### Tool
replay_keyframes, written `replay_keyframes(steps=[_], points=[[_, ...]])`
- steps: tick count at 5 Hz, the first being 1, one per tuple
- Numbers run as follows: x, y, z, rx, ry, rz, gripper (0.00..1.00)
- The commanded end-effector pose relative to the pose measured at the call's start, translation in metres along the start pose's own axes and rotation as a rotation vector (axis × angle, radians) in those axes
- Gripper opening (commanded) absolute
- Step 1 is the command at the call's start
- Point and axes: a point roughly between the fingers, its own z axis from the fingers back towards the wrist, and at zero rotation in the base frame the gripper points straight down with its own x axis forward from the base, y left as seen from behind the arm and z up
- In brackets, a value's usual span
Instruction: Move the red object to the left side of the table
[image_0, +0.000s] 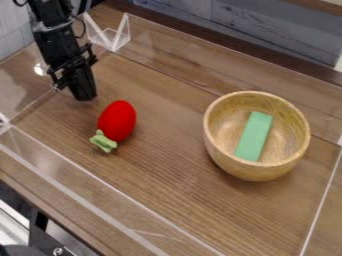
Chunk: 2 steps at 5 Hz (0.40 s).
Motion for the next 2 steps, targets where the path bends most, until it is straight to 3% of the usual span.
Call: replay_keyframes(steps=[1, 2], points=[[-0.014, -0.004, 0.015, -0.062, -0.022, -0.003, 0.00], [-0.015, 0.006, 0.018, -0.060, -0.023, -0.013, 0.00]])
